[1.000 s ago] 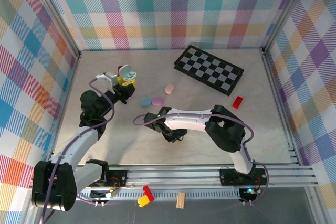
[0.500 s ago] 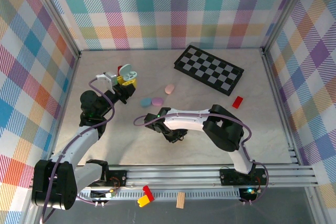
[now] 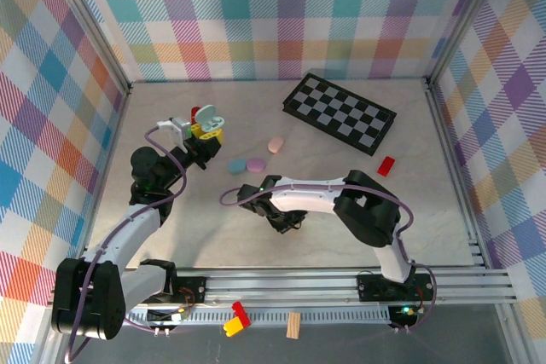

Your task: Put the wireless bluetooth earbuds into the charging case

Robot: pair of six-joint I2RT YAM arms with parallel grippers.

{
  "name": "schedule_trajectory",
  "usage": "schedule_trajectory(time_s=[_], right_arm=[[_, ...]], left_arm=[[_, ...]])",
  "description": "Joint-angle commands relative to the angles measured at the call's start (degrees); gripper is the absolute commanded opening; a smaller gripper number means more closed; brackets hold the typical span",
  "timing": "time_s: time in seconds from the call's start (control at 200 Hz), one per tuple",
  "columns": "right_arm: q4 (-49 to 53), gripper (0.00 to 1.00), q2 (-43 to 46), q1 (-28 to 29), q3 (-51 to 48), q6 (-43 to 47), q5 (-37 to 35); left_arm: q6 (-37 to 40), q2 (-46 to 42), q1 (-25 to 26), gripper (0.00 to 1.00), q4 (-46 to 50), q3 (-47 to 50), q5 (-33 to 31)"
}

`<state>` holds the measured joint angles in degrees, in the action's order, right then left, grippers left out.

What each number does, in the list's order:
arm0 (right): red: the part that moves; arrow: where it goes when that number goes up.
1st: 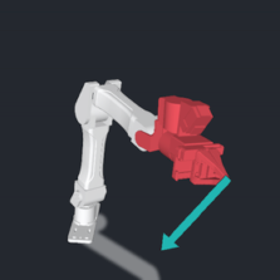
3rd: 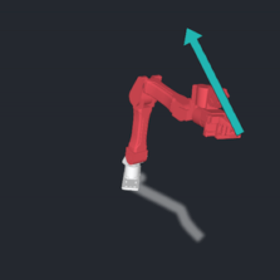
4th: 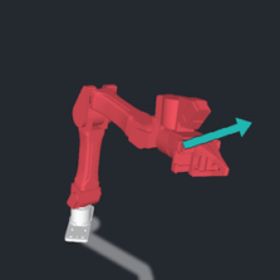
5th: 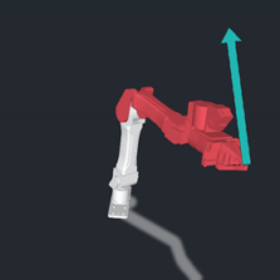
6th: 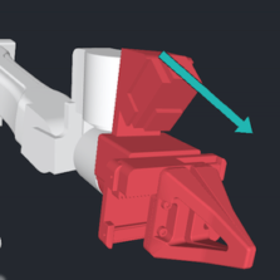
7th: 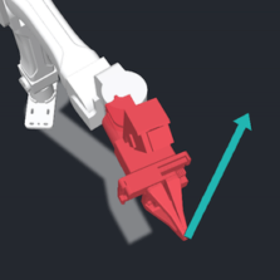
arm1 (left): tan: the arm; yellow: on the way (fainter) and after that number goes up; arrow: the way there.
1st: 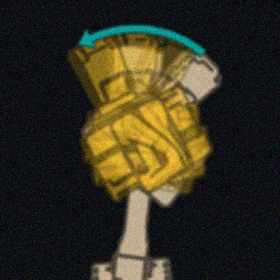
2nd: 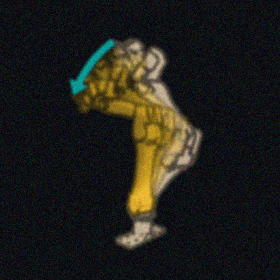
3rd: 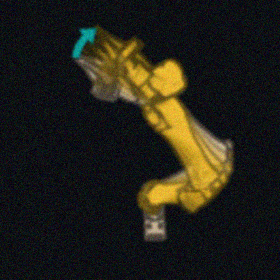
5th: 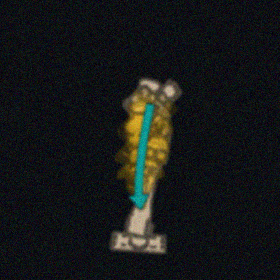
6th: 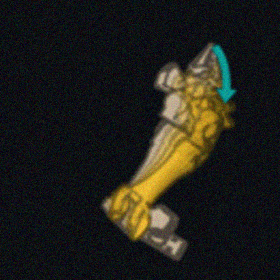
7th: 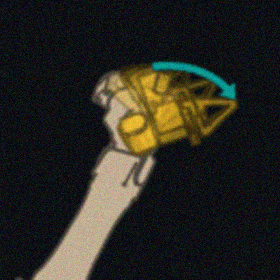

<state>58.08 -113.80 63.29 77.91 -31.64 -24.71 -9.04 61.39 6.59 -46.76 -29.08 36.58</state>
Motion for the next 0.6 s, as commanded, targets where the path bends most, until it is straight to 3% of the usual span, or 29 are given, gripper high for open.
schedule_trajectory(time_s=[0.0, 0.335, 0.595], right_arm=[[-2.10, 0.19, 8.35, -2.08, -1.58, 0.26, 3.65], [-13.34, 0.18, 32.41, -10.55, -3.23, 2.28, 19.65], [-23.37, 0.17, 40.26, -16.76, 0.79, 1.52, 34.84]], left_arm=[[0.29, 0.41, 0.16, 0.32, -4.03, -0.08, 1.39], [7.09, 1.44, 8.59, 0.32, -4.73, -0.69, -1.60], [13.63, 2.59, 17.17, 0.32, 1.14, -2.74, -4.81]])
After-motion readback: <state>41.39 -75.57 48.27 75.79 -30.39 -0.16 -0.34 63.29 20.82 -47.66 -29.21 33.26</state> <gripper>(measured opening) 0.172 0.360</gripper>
